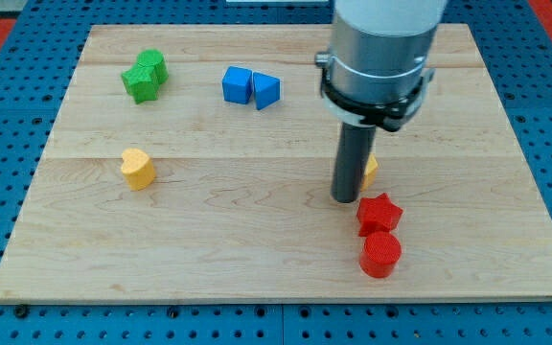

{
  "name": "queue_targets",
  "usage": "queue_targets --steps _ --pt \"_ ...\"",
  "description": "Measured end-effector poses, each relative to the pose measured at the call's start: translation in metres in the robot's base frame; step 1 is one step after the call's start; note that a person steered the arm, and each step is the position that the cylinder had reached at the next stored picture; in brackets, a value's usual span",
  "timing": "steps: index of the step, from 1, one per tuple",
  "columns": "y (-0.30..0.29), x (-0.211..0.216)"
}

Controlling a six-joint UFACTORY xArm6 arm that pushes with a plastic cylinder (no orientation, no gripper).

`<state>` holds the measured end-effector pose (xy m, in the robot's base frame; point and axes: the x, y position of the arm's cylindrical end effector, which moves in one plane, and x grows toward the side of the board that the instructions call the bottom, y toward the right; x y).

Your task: Push the yellow hexagon right a bit

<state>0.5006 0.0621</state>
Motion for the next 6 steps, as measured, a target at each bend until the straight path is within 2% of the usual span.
queue_targets --steps 1,2,4,5,6 --pt "-0.029 -0.002" --pt "-0.023 -0.03" --pt "0.052 -0.041" --pt "0.025 -0.047" --pt "0.02 -0.087"
